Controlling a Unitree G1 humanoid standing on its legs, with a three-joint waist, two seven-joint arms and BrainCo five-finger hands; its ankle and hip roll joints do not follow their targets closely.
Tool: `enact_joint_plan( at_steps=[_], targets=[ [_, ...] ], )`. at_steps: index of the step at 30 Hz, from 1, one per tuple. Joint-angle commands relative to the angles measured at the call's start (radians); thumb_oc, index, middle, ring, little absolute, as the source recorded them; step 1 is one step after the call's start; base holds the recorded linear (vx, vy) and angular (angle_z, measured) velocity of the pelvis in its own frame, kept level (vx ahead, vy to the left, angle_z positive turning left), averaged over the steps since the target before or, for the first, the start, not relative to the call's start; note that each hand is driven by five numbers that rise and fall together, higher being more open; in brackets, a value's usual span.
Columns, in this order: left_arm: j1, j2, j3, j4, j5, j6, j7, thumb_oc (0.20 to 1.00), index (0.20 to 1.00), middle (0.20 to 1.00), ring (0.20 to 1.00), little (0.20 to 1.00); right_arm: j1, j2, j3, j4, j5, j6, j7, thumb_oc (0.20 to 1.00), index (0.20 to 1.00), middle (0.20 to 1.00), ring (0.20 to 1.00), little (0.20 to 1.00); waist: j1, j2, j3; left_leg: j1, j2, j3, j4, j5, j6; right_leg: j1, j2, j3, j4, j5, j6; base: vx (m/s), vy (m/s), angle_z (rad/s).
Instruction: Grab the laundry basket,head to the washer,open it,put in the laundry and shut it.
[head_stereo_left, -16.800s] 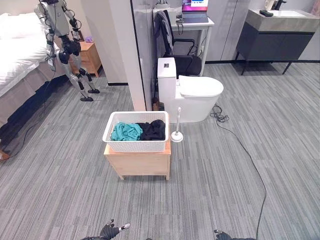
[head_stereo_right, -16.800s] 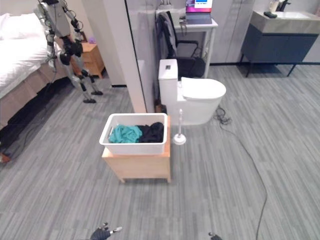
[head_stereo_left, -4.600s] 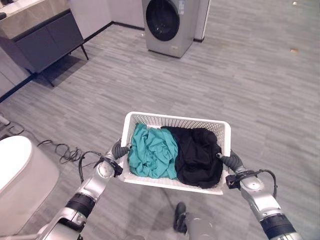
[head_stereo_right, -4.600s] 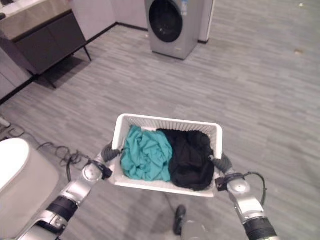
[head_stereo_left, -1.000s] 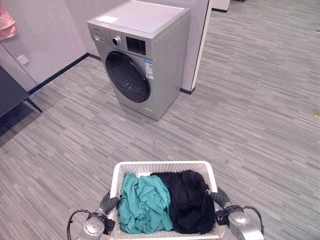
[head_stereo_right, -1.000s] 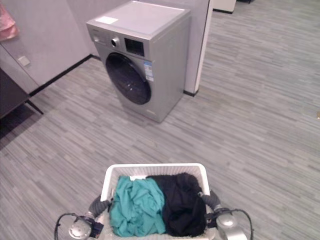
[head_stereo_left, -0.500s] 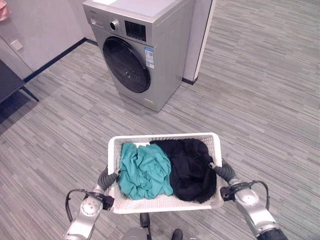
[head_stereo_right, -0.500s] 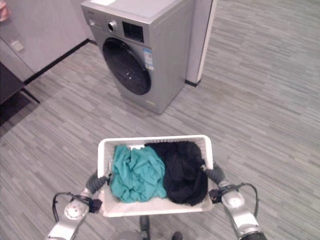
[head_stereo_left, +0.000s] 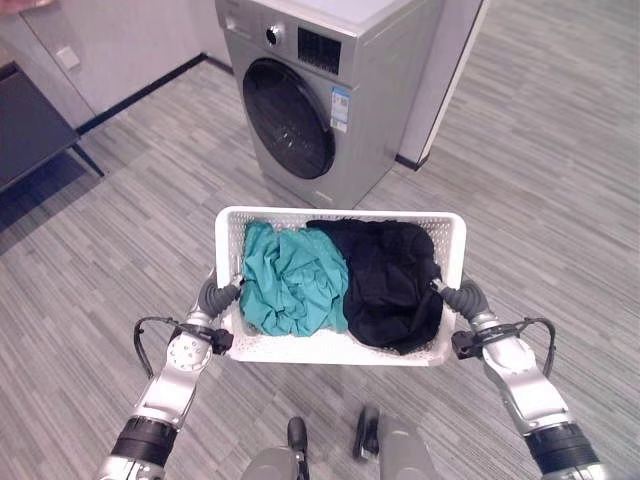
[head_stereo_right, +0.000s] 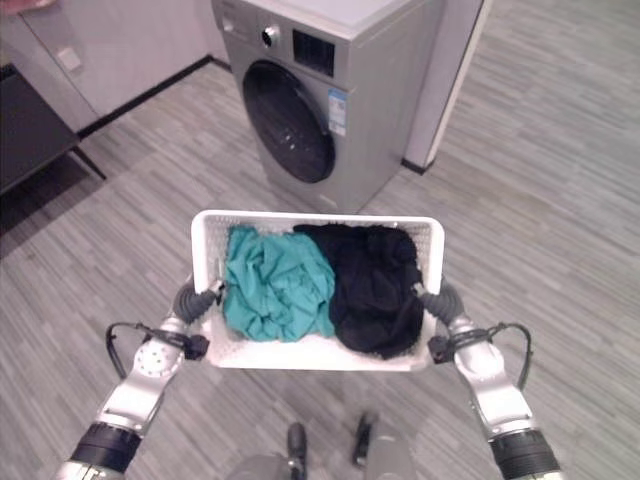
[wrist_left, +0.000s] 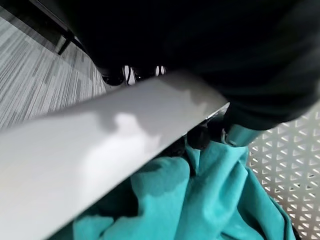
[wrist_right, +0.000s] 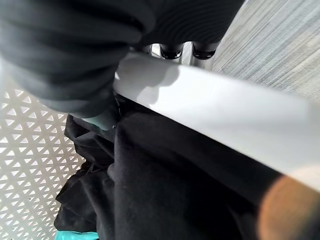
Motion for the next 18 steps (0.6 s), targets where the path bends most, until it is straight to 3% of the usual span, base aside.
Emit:
enact_joint_plan(
  at_steps=[1,3,4,6,7,8,10,11,12,13,16,18],
  targets=[
    [-0.033,0.108,0.099,-0.010,0.023,-0.050,0.080,0.200,0.200,0.200,0.200,0.200,-0.092,-0.049,-0.076,-0.019,-0.007,-0.076,-0.055,0.200,0.200,0.200,0.200,0.200,0.009,-0.041,-0.089,0.122,-0.061,0.012,0.090,-0.194,-0.028,0.121,0.042,-0.112,-0.209,0.117,0.045,0.49,-0.055,0.19],
    [-0.020,0.108,0.101,-0.012,0.033,-0.051,0.070,0.200,0.200,0.200,0.200,0.200,-0.083,-0.054,-0.075,-0.023,-0.007,-0.075,-0.052,0.200,0.200,0.200,0.200,0.200,0.006,-0.051,-0.118,0.156,-0.065,0.021,0.104,-0.227,-0.032,0.168,0.044,-0.168,-0.225,0.117,0.032,0.46,-0.101,-0.08],
    [-0.019,0.097,0.090,-0.002,0.043,-0.055,0.069,0.200,0.200,0.200,0.200,0.200,-0.073,-0.053,-0.079,-0.022,-0.001,-0.075,-0.048,0.200,0.200,0.200,0.200,0.200,-0.007,-0.047,-0.136,0.150,-0.044,0.017,0.212,-0.187,-0.066,0.211,0.080,-0.140,-0.222,0.104,0.007,0.50,-0.196,0.14],
    [-0.034,0.094,0.076,0.022,0.022,-0.058,0.077,0.200,0.200,0.200,0.200,0.200,-0.057,-0.063,-0.100,-0.042,0.020,-0.090,-0.068,0.200,0.200,0.200,0.200,0.200,-0.016,-0.054,-0.127,0.008,0.068,0.072,0.575,-0.013,-0.186,0.266,0.101,-0.148,-0.206,0.098,-0.042,0.38,-0.326,0.60],
    [-0.036,0.097,0.084,0.020,0.010,-0.055,0.083,0.200,0.200,0.200,0.200,0.200,-0.060,-0.061,-0.096,-0.053,0.028,-0.097,-0.081,0.200,0.200,0.200,0.200,0.200,-0.010,-0.063,-0.129,-0.034,0.114,0.098,0.704,0.044,-0.206,0.294,0.109,-0.176,-0.213,0.087,-0.071,0.22,-0.365,0.77],
    [-0.041,0.101,0.086,0.019,0.000,-0.054,0.090,0.200,0.200,0.200,0.200,0.200,-0.065,-0.060,-0.090,-0.056,0.024,-0.095,-0.096,0.200,0.200,0.200,0.200,0.200,0.002,-0.067,-0.119,-0.087,0.147,0.095,0.856,0.065,-0.226,0.321,0.130,-0.179,-0.218,0.074,-0.101,0.24,-0.305,0.28],
    [-0.061,0.107,0.080,0.025,-0.007,-0.050,0.104,0.200,0.200,0.200,0.200,0.200,-0.062,-0.062,-0.092,-0.075,0.021,-0.094,-0.098,0.200,0.200,0.200,0.200,0.200,0.011,-0.082,-0.112,-0.140,0.204,0.113,0.957,0.072,-0.225,0.374,0.147,-0.181,-0.233,0.045,-0.123,0.20,-0.209,-0.36],
    [-0.064,0.108,0.077,0.026,-0.007,-0.050,0.105,0.200,0.200,0.200,0.200,0.200,-0.060,-0.061,-0.095,-0.078,0.021,-0.093,-0.097,0.200,0.200,0.200,0.200,0.200,0.013,-0.080,-0.110,-0.141,0.209,0.111,0.963,0.069,-0.227,0.376,0.152,-0.182,-0.235,0.045,-0.125,0.16,-0.129,-0.48],
    [-0.067,0.109,0.078,0.025,-0.008,-0.048,0.106,0.200,0.200,0.200,0.200,0.200,-0.051,-0.063,-0.097,-0.086,0.017,-0.092,-0.097,0.200,0.200,0.200,0.200,0.200,0.014,-0.086,-0.111,-0.160,0.241,0.129,0.938,0.077,-0.224,0.398,0.153,-0.187,-0.243,0.032,-0.129,0.22,-0.077,-0.34],
    [-0.070,0.112,0.084,0.024,-0.006,-0.047,0.107,0.200,0.200,0.200,0.200,0.200,-0.038,-0.066,-0.102,-0.090,0.002,-0.087,-0.097,0.200,0.200,0.200,0.200,0.200,0.017,-0.093,-0.113,-0.182,0.277,0.151,0.836,0.043,-0.212,0.430,0.149,-0.189,-0.256,0.018,-0.125,0.28,-0.061,-0.08],
    [-0.058,0.115,0.102,0.012,0.000,-0.049,0.105,0.200,0.200,0.200,0.200,0.200,-0.039,-0.069,-0.097,-0.087,-0.022,-0.083,-0.086,0.200,0.200,0.200,0.200,0.200,0.027,-0.101,-0.112,-0.174,0.272,0.177,0.585,-0.012,-0.190,0.467,0.118,-0.180,-0.265,0.009,-0.099,0.20,0.062,-0.05],
    [-0.049,0.117,0.116,0.011,0.002,-0.050,0.111,0.200,0.200,0.200,0.200,0.200,-0.060,-0.065,-0.078,-0.076,-0.029,-0.084,-0.082,0.200,0.200,0.200,0.200,0.200,0.043,-0.100,-0.108,-0.185,0.243,0.139,0.440,-0.024,-0.180,0.487,0.106,-0.161,-0.266,-0.003,-0.091,0.16,0.084,-0.35]
  ],
)
